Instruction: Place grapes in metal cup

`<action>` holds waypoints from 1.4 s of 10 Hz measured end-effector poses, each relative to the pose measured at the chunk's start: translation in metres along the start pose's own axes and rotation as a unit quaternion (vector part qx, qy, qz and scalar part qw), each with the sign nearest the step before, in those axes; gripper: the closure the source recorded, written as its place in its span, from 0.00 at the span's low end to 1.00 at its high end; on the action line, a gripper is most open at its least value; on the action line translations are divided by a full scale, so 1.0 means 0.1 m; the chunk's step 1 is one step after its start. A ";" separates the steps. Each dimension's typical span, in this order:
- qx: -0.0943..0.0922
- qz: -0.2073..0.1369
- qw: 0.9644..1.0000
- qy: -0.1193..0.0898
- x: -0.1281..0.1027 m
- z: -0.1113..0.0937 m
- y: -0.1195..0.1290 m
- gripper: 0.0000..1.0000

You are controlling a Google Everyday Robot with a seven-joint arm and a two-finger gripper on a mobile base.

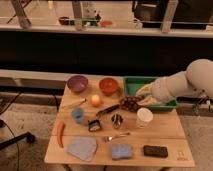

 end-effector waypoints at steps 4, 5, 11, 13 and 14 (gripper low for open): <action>-0.024 -0.028 0.998 -0.060 -0.36 0.15 0.14 0.80; -0.030 -0.034 0.996 -0.072 -0.44 0.23 0.13 0.80; -0.047 -0.049 0.993 -0.098 -0.62 0.43 0.12 0.80; -0.046 -0.047 0.993 -0.097 -0.60 0.41 0.12 0.80; -0.047 -0.048 0.993 -0.097 -0.61 0.41 0.12 0.80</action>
